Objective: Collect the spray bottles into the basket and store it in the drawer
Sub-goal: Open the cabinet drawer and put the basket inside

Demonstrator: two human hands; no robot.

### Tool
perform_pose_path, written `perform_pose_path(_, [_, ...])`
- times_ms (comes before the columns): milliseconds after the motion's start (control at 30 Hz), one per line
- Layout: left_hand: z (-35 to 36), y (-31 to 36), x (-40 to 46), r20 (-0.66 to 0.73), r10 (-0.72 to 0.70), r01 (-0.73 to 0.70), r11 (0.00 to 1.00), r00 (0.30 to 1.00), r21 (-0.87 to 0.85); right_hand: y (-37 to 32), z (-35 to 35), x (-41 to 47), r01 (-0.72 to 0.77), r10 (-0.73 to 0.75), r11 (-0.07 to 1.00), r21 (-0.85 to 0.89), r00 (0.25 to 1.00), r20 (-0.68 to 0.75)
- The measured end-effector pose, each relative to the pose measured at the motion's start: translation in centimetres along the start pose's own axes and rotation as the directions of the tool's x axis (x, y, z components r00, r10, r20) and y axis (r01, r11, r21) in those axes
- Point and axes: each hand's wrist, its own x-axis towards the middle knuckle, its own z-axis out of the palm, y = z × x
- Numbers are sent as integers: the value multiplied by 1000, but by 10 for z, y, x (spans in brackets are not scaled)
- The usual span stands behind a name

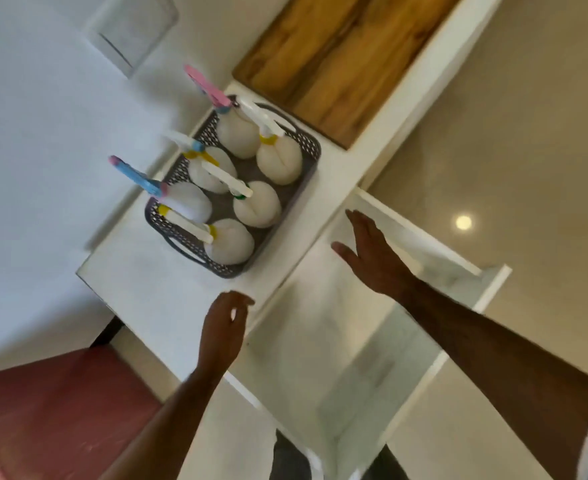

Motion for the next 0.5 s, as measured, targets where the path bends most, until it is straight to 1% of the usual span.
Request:
perform_pose_path(33, [-7, -8, 2, -16, -123, 121, 986, 992, -115, -15, -9, 21, 7, -5, 996, 88, 1000, -28])
perform_pose_path(67, [-14, -15, 5, -17, -244, 233, 945, 970, -229, -28, -17, 41, 19, -11, 990, 138, 998, -59])
perform_pose_path(100, [-20, -19, 10, -23, -343, 317, 888, 939, -333, -39, -27, 59, 28, -15, 987, 160, 997, -82])
perform_pose_path(167, [-31, -22, 24, -4, -477, 413, 765, 879, -494, -57, -48, 88, 21, -8, 991, 134, 995, -100])
perform_pose_path(233, [-39, -23, 41, 24, -518, 433, 687, 855, -584, -73, -66, 110, 8, -2, 999, 52, 994, -106])
perform_pose_path(333, [-45, -18, 63, 56, -500, 408, 630, 864, -661, -97, -90, 134, -26, 26, 1000, 2, 996, -81])
perform_pose_path(433, [-49, -14, 92, 33, -507, 362, 566, 861, -741, -114, -99, 161, -33, 32, 999, -33, 999, -42])
perform_pose_path(500, [-52, -10, 108, 19, -536, 349, 522, 844, -778, -123, -99, 180, -47, 46, 998, -43, 999, -11])
